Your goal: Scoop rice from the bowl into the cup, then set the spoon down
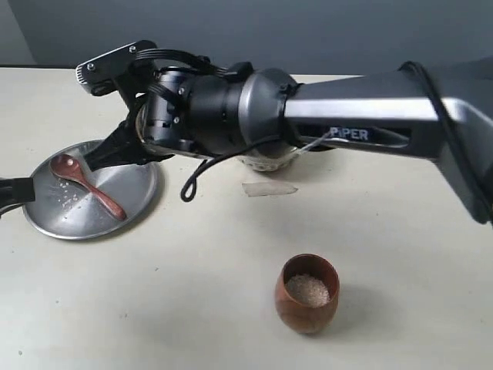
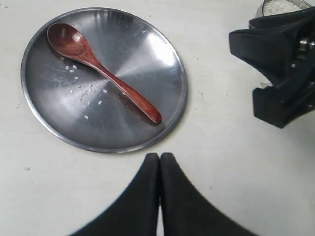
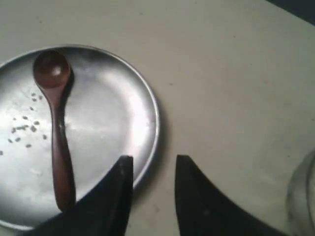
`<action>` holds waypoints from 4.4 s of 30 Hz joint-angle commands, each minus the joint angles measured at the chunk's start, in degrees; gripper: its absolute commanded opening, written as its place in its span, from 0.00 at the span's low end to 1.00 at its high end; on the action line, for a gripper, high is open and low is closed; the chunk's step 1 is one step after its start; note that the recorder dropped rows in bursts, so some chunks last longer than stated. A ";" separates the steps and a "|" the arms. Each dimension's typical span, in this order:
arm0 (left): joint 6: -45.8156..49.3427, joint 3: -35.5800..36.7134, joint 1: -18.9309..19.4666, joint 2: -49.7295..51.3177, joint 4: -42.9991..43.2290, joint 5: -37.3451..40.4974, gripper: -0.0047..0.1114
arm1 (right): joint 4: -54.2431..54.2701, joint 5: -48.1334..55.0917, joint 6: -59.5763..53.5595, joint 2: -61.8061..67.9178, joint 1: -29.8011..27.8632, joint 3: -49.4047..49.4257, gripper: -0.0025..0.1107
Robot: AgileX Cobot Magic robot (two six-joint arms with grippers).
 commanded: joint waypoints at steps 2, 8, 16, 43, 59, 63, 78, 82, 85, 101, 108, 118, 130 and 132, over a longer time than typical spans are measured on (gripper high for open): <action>0.05 -0.22 -0.33 0.19 0.14 -0.03 0.04 | 0.68 2.11 -2.38 -5.37 -0.20 6.22 0.29; 0.05 -0.22 -0.33 0.19 0.14 -0.03 0.04 | -1.18 1.98 -2.38 -12.32 -0.20 14.41 0.28; 0.05 -0.22 -0.33 0.19 0.14 -0.03 0.04 | -4.12 2.47 -2.15 -21.38 -0.20 24.07 0.20; 0.15 -0.22 -0.33 0.19 0.15 -0.03 0.04 | -17.42 3.90 14.02 -56.16 -0.20 57.02 0.02; 0.15 -0.22 -0.33 0.19 0.15 -0.03 0.04 | -11.69 10.31 14.36 -76.32 -0.20 62.84 0.02; 0.15 -0.22 -0.33 0.19 0.15 -0.03 0.04 | -9.24 16.61 14.36 -80.83 -0.20 63.33 0.02; 0.15 -0.22 -0.33 0.19 0.15 -0.03 0.04 | -8.88 18.25 14.36 -81.33 -0.20 63.33 0.02; 0.15 -0.22 -0.33 0.19 0.15 -0.03 0.04 | -8.67 18.11 14.36 -84.02 -0.20 63.33 0.02; 0.15 -0.22 -0.33 0.19 0.15 -0.03 0.04 | -8.57 17.64 14.36 -87.20 -1.05 63.33 0.02; 0.15 -0.22 -0.33 0.19 0.15 -0.03 0.04 | -8.24 16.45 14.49 -103.91 -38.24 63.33 0.02; 0.15 -0.22 -0.33 0.19 0.15 -0.03 0.04 | -8.24 16.45 14.49 -104.18 -41.80 63.33 0.02; 0.15 -0.22 -0.33 0.19 0.15 -0.03 0.04 | -8.24 16.45 14.49 -104.18 -41.80 63.33 0.02; 0.15 -0.22 -0.33 0.19 0.15 -0.03 0.04 | -17.59 -1.70 2.79 -104.18 -41.80 63.33 0.02; 0.15 -0.22 -0.33 0.19 0.15 -0.03 0.04 | -18.54 -6.03 2.79 -104.18 -41.80 63.33 0.02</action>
